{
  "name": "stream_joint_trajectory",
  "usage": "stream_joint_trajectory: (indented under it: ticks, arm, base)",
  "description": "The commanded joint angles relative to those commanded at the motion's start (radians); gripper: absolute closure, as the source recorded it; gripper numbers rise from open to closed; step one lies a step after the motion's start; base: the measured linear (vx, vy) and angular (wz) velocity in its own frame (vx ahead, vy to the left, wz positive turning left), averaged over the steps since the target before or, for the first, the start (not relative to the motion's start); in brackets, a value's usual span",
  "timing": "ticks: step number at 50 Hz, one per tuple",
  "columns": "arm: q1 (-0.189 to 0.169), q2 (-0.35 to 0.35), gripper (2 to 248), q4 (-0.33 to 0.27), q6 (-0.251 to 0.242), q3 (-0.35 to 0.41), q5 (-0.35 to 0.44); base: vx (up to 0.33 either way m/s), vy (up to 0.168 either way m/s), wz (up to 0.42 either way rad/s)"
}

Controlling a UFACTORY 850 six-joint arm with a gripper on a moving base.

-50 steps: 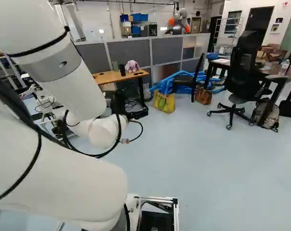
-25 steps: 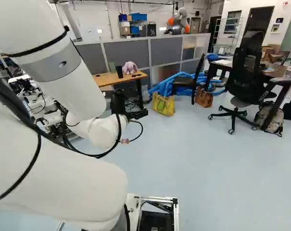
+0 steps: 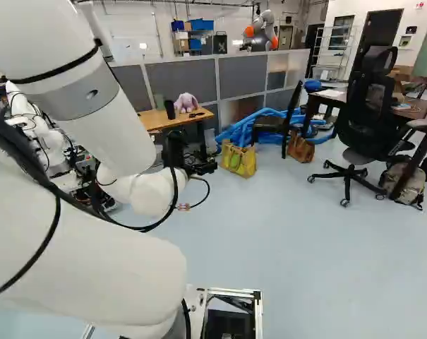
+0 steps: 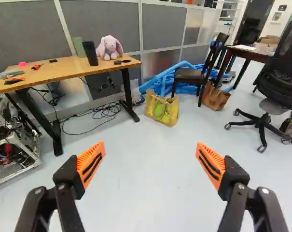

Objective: Pick up the bag on the ground and place it on the table

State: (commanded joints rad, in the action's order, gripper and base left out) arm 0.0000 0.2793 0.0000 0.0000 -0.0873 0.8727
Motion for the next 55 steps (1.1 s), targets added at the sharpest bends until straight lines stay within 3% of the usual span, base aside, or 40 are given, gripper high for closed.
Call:
stream_joint_trajectory:
  ticks: [55]
  arm:
    - [0.0,0.0,3,0.0,0.0,0.0,0.0]
  base:
    - [0.262,0.0,-0.01]
